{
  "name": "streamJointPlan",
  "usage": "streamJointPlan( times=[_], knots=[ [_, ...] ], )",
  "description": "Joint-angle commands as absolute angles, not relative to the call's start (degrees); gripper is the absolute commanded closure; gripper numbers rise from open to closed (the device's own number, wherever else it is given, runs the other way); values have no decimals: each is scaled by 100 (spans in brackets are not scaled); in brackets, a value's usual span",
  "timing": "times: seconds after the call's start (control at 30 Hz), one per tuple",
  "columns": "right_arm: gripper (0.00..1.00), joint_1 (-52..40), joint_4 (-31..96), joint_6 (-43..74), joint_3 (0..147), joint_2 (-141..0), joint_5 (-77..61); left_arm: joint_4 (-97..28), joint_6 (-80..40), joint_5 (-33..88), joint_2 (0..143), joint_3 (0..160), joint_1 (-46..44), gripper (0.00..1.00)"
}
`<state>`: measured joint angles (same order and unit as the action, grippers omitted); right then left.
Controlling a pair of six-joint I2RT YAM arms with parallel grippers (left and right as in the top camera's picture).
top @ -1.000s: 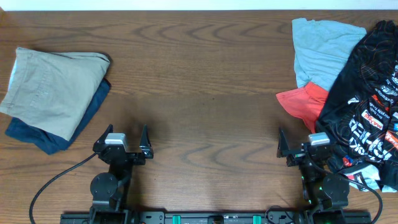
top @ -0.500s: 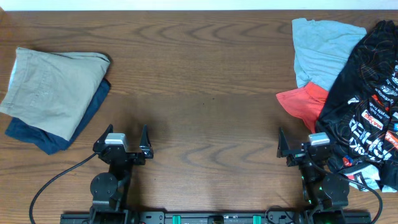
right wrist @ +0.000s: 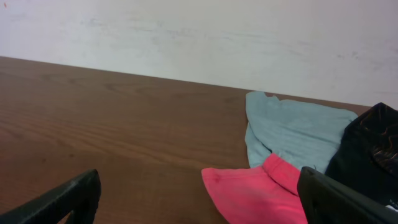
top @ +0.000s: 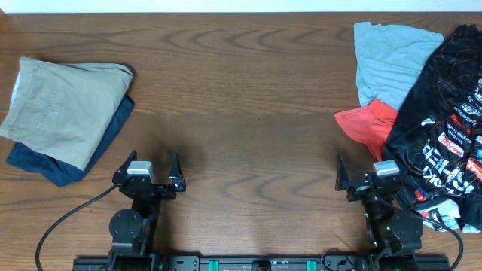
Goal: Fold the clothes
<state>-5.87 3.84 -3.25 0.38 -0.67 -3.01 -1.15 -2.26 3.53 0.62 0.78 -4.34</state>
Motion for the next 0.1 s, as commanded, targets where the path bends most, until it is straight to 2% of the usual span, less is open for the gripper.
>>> streamJointPlan(
  times=[0.0, 0.07],
  knots=[
    [1, -683, 410, -392, 32, -32, -290, -366, -150, 515, 23, 23, -458, 2],
    [1, -683, 410, -392, 32, -32, -290, -364, -150, 515, 23, 23, -458, 2]
  ],
)
